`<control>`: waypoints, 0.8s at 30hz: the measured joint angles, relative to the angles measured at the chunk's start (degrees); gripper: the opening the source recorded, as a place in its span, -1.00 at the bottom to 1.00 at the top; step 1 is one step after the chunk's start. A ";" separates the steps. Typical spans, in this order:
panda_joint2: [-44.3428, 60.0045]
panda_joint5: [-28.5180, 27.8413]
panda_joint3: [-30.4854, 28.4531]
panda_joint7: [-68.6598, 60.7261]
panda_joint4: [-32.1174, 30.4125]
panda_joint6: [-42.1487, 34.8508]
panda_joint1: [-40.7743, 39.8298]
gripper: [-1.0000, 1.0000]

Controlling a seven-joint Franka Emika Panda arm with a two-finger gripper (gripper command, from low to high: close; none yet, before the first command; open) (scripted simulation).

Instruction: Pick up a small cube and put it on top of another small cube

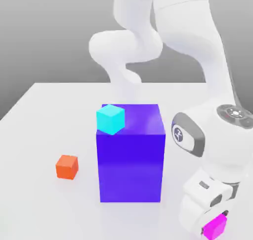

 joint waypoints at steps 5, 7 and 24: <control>-1.36 0.37 0.52 -0.25 -0.32 -1.06 -0.41 -1.00; -5.00 1.79 1.65 -1.31 -1.13 -3.87 -1.24 -1.00; -8.71 14.75 -15.23 -3.23 5.58 -15.04 -25.54 -1.00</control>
